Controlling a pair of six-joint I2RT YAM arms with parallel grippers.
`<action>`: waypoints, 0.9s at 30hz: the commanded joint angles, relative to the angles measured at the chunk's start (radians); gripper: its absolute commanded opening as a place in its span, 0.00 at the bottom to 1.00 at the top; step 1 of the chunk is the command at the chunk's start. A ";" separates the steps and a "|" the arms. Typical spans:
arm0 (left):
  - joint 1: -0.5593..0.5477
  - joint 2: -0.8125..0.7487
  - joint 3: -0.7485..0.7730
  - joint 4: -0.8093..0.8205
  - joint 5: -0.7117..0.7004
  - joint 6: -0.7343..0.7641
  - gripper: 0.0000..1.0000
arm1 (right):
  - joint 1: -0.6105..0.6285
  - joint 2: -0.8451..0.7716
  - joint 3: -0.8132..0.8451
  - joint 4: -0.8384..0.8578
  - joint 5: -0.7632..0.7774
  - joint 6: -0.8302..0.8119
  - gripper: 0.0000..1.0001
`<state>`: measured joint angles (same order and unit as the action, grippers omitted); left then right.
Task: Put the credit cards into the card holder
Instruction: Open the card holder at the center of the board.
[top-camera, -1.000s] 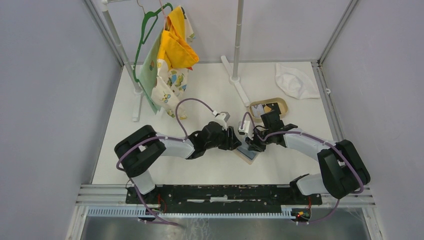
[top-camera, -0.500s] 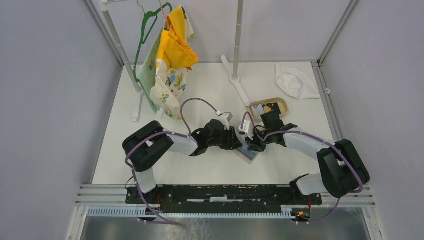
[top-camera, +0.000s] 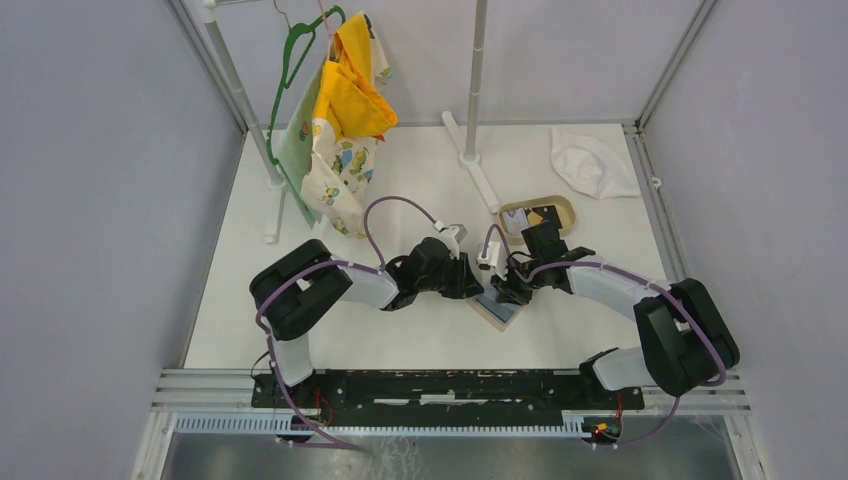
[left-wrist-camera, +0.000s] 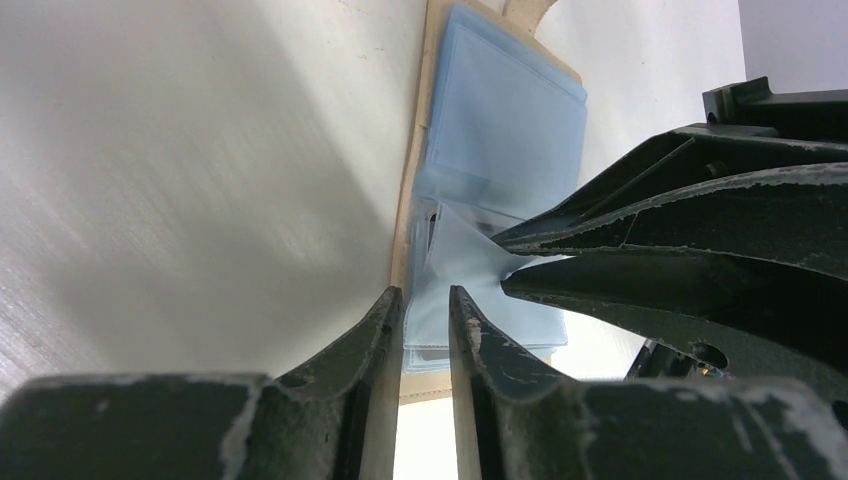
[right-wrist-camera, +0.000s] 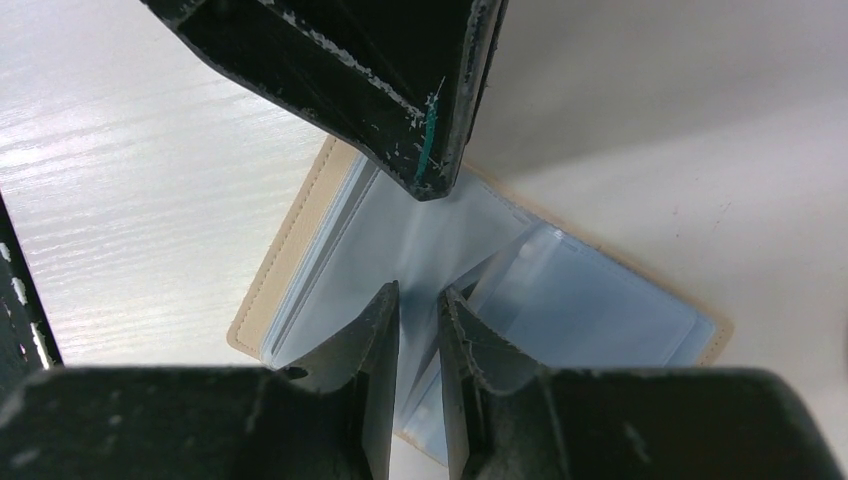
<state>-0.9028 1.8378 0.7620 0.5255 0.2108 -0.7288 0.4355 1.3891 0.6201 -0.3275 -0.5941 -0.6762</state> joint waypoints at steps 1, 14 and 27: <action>0.000 -0.011 0.036 0.047 0.033 -0.035 0.29 | -0.006 0.004 0.032 -0.001 -0.020 0.007 0.26; -0.001 -0.029 0.028 0.048 0.025 -0.026 0.32 | -0.013 -0.005 0.032 0.001 -0.028 0.015 0.23; 0.000 -0.018 0.041 0.057 0.042 -0.031 0.31 | -0.023 -0.007 0.033 0.000 -0.041 0.021 0.17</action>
<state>-0.9028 1.8374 0.7696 0.5270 0.2382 -0.7364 0.4175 1.3891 0.6205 -0.3309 -0.6056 -0.6662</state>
